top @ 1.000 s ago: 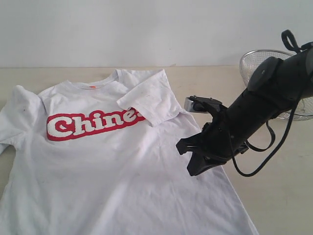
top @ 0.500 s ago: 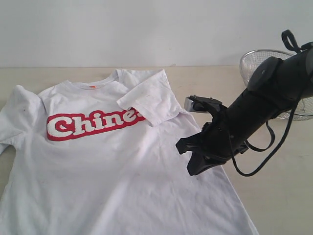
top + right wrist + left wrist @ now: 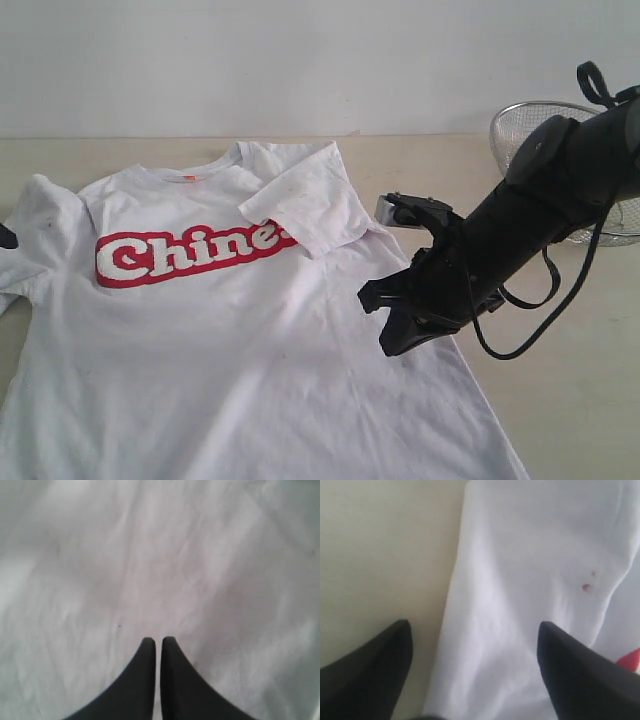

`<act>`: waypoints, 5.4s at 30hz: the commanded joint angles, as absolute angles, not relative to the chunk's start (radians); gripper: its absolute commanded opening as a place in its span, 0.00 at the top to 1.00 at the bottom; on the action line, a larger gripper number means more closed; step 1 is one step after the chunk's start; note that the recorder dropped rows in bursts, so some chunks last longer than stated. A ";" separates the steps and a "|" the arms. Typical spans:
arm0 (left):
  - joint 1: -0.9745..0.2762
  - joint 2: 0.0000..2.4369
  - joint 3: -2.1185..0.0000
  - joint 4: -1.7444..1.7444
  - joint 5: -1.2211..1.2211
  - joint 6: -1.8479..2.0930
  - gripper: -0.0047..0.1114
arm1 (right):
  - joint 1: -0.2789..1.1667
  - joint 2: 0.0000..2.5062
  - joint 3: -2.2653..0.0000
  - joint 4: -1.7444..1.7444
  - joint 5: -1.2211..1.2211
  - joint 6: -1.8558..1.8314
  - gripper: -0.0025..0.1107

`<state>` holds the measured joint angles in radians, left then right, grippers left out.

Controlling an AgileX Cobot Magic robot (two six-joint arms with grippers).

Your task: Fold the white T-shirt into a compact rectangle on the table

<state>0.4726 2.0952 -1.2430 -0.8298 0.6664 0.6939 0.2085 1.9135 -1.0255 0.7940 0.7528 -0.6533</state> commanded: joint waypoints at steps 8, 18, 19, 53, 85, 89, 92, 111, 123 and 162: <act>0.464 2.135 -1.251 -0.856 0.647 0.703 0.92 | 0.210 1.907 -1.023 0.799 0.752 -0.664 0.98; 0.464 2.057 -1.321 -0.960 0.768 0.693 0.92 | 0.210 1.907 -1.023 0.799 0.754 -0.664 0.98; 0.464 2.042 -1.321 -0.960 0.768 0.693 0.92 | 0.210 1.907 -1.023 0.799 0.754 -0.664 0.98; 0.093 2.059 -1.331 -1.084 0.705 0.683 0.65 | 0.210 1.907 -1.023 0.801 0.771 -0.664 0.98; 0.293 2.086 -1.349 -0.953 0.518 0.590 0.47 | 0.210 1.907 -1.023 0.801 0.756 -0.664 0.98; 0.293 2.109 -1.350 -0.974 0.472 0.595 0.47 | 0.210 1.907 -1.023 0.801 0.756 -0.664 0.98; 0.293 2.124 -1.361 -1.032 0.480 0.639 0.47 | 0.210 1.907 -1.023 0.801 0.756 -0.664 0.98; 0.278 2.233 -1.490 -1.046 0.580 0.644 0.81 | 0.210 1.907 -1.023 0.801 0.751 -0.664 0.98; 0.281 2.231 -1.550 -0.837 0.641 0.569 0.92 | 0.210 1.907 -1.023 0.801 0.751 -0.664 0.98; 0.278 2.310 -1.924 -0.464 1.018 0.262 0.47 | 0.210 1.907 -1.023 0.801 0.762 -0.664 0.98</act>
